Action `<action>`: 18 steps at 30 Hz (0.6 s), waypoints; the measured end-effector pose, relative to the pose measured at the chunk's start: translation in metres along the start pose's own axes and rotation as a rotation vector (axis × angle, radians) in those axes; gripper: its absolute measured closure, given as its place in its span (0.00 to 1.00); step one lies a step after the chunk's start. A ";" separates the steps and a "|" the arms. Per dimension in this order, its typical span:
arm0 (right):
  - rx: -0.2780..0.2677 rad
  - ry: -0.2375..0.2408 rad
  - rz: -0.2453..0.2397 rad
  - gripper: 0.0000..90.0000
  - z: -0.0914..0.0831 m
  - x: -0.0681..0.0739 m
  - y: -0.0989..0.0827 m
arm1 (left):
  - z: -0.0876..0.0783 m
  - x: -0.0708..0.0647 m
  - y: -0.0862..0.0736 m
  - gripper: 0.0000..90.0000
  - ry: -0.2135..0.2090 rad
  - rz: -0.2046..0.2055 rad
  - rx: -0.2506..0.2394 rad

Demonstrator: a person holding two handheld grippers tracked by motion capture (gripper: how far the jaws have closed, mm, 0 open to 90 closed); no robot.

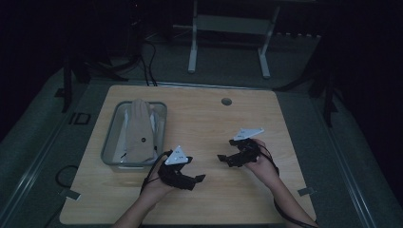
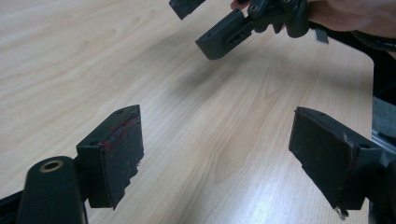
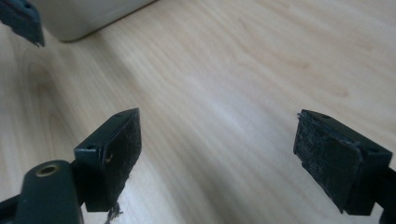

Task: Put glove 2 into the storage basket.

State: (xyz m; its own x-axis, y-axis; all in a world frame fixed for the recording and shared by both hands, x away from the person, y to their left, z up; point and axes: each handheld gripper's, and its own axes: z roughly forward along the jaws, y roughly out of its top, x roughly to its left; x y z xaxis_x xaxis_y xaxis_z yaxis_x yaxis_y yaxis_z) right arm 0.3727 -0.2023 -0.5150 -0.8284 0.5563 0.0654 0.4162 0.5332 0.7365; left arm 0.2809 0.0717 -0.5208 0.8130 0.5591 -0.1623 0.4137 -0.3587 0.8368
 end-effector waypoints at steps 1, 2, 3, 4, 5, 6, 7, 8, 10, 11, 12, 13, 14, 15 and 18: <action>-0.002 0.002 0.001 0.17 0.000 -0.001 -0.003 | 0.002 0.000 -0.002 0.20 -0.005 -0.004 0.001; -0.004 0.002 0.008 0.17 0.000 -0.001 -0.007 | 0.003 0.000 -0.003 0.20 -0.007 -0.004 0.006; -0.002 0.008 0.007 0.17 -0.001 -0.002 -0.010 | 0.004 -0.001 -0.004 0.20 -0.009 -0.002 0.009; -0.002 0.008 0.007 0.17 -0.001 -0.002 -0.010 | 0.004 -0.001 -0.004 0.20 -0.009 -0.002 0.009; -0.004 0.014 0.006 0.17 -0.001 -0.002 -0.013 | 0.006 -0.001 -0.006 0.20 -0.013 -0.008 0.012; -0.013 0.017 0.008 0.17 -0.002 -0.004 -0.019 | 0.009 -0.002 -0.008 0.20 -0.016 -0.001 0.021; -0.012 0.020 0.011 0.17 -0.003 -0.004 -0.021 | 0.010 -0.002 -0.010 0.20 -0.019 0.003 0.027; -0.015 0.022 0.015 0.17 -0.004 -0.005 -0.024 | 0.012 -0.003 -0.011 0.20 -0.021 0.007 0.033; -0.022 0.024 0.020 0.17 -0.006 -0.006 -0.027 | 0.013 -0.003 -0.012 0.20 -0.021 0.007 0.035; -0.023 0.027 0.023 0.17 -0.007 -0.006 -0.029 | 0.013 -0.003 -0.012 0.20 -0.021 0.007 0.035; -0.025 0.028 0.031 0.17 -0.010 -0.008 -0.034 | 0.017 -0.005 -0.016 0.20 -0.027 0.010 0.043; -0.023 0.034 0.030 0.17 -0.012 -0.008 -0.036 | 0.018 -0.005 -0.017 0.20 -0.028 0.011 0.044; -0.024 0.030 0.029 0.17 -0.013 -0.008 -0.038 | 0.018 -0.005 -0.018 0.20 -0.030 0.013 0.045; -0.021 0.029 0.031 0.17 -0.015 -0.008 -0.041 | 0.019 -0.006 -0.019 0.20 -0.033 0.014 0.045; -0.020 0.021 0.037 0.17 -0.020 -0.009 -0.048 | 0.020 -0.006 -0.022 0.20 -0.036 0.015 0.047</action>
State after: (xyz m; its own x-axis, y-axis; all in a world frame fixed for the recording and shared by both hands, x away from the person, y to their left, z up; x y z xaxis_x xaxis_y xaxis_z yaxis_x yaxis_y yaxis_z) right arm 0.3528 -0.2461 -0.5371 -0.8202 0.5621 0.1067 0.4395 0.4995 0.7466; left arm 0.2747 0.0612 -0.5486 0.8334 0.5261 -0.1692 0.4190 -0.4019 0.8142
